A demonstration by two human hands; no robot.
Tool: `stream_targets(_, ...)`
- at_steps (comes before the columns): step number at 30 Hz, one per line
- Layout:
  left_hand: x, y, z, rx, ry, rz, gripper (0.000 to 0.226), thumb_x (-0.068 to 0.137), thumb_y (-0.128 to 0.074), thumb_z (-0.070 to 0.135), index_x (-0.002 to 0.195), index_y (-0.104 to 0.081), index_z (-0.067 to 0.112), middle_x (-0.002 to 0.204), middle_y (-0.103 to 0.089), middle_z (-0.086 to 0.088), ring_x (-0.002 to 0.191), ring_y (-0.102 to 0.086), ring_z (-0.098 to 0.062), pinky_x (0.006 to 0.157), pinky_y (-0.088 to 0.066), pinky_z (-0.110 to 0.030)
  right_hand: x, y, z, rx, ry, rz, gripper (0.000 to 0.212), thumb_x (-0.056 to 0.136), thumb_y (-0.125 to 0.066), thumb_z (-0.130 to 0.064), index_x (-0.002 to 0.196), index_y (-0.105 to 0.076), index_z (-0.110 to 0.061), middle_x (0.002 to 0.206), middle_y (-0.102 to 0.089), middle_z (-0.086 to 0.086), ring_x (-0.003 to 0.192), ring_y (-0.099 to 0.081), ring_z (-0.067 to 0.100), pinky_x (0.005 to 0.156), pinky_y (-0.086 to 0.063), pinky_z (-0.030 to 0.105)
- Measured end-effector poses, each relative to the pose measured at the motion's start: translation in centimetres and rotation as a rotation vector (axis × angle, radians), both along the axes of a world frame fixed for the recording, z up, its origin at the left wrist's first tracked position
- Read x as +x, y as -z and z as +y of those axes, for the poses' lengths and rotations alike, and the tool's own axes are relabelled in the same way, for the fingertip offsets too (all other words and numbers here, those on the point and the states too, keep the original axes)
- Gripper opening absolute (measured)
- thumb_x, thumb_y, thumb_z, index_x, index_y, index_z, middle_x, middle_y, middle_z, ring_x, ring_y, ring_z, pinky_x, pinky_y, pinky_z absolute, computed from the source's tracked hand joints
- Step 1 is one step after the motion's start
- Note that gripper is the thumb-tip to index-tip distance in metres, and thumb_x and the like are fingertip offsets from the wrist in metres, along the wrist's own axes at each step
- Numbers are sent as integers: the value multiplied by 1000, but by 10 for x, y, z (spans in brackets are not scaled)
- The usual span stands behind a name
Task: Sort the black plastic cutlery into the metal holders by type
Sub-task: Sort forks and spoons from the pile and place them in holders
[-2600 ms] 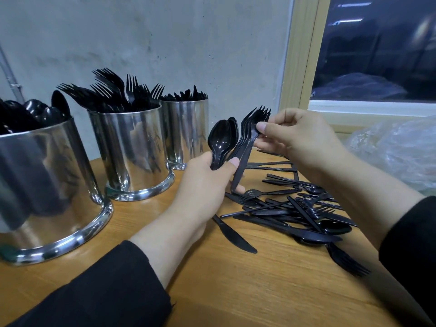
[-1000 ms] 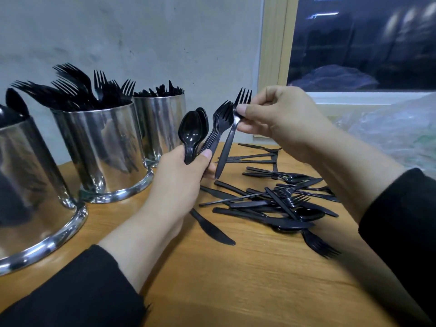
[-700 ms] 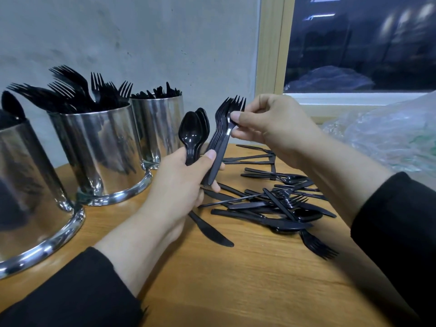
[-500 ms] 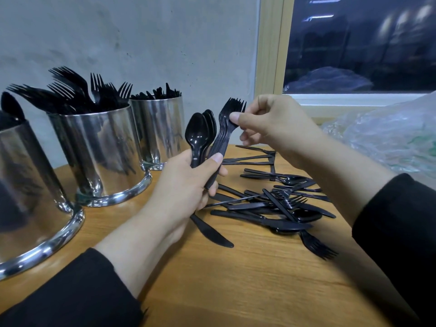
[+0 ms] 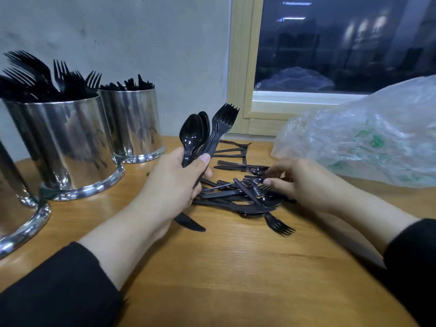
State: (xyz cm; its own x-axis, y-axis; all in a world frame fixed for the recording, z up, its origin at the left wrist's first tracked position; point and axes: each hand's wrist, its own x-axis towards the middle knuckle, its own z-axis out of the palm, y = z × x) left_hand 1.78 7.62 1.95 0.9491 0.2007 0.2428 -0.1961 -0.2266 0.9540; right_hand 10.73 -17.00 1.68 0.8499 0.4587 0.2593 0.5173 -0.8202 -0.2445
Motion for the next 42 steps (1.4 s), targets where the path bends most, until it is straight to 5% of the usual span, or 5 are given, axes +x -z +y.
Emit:
stream_targets(13, -4, 0, 0, 28, -25, -57, 22, 103, -56, 29, 90, -60, 12, 75, -66, 5, 53, -46, -14, 39, -32, -16, -4, 11, 13, 291, 123, -3, 10, 91, -70, -23, 99, -75, -22, 88, -71, -5, 88, -64, 13, 66, -42, 13)
stream_targets(16, -3, 1, 0, 33, -55, -76, 19, 103, -56, 27, 88, -59, 14, 76, -67, 5, 56, -51, -14, 39, -33, -15, -3, 9, 9, 452, 158, -104, 6, 94, -65, -23, 91, -70, -22, 84, -68, 0, 83, -63, 20, 65, -44, 24)
stream_targets(23, -1, 1, 0, 144, -148, -100, 17, 103, -55, 29, 93, -62, 17, 78, -70, 2, 59, -63, -3, 43, -33, -17, -13, -2, 7, 766, 20, -407, 8, 99, -56, -20, 103, -63, -21, 94, -63, -6, 82, -57, -2, 72, -42, 11)
stream_targets(29, -6, -2, -6, 223, -126, -83, 22, 103, -56, 28, 90, -62, 12, 78, -72, -1, 51, -60, 2, 49, -33, -23, -24, 0, 16, 792, -157, -254, 9, 96, -63, -19, 102, -66, -25, 87, -68, -11, 83, -66, 10, 78, -55, 28)
stream_targets(42, -13, -1, -14, 255, 167, 27, 26, 103, -56, 34, 90, -71, 18, 51, -57, 5, 39, -40, -2, 47, -31, -21, -24, -2, 33, 1012, -134, -148, 8, 89, -72, -14, 88, -65, -17, 73, -68, -1, 67, -66, 10, 64, -50, 17)
